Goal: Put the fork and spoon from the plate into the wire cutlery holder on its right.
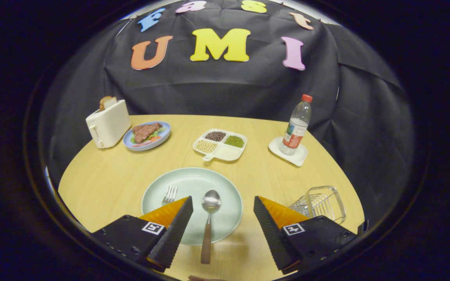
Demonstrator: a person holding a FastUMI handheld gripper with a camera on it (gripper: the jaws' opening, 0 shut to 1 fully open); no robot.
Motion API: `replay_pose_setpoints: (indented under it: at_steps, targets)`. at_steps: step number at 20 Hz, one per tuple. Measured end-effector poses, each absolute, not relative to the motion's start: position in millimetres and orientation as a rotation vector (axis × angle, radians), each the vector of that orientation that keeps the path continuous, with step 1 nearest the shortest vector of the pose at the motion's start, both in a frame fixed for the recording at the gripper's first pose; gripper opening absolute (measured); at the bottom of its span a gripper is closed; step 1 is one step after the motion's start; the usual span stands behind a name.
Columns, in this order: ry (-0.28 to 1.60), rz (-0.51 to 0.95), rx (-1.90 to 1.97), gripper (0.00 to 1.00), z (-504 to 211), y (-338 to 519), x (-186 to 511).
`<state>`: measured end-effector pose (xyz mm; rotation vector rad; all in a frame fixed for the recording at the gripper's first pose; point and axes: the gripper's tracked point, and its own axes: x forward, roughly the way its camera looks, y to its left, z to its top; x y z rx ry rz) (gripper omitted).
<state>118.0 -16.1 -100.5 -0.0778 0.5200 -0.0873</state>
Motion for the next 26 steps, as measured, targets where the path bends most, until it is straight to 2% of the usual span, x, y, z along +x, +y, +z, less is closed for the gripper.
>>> replay_pose_setpoints:
  at_steps: [4,7,14,18,20,21,24,26]
  targets:
    - [0.644,-0.082,-0.055,0.89,-131,-7,132]
    - [0.745,-0.098,-0.037,0.76,-153,-8,131]
    - [0.891,-0.087,0.001,0.64,-170,-5,130]
    - [0.981,-0.102,0.046,0.41,-181,-2,130]
    - [1.0,-0.111,0.061,0.37,-180,-5,131]
    - [1.021,-0.109,0.084,0.2,-180,-4,130]
    - [1.044,-0.095,0.12,0.05,-182,-4,132]
    - [1.054,-0.089,0.098,0.01,-179,-8,130]
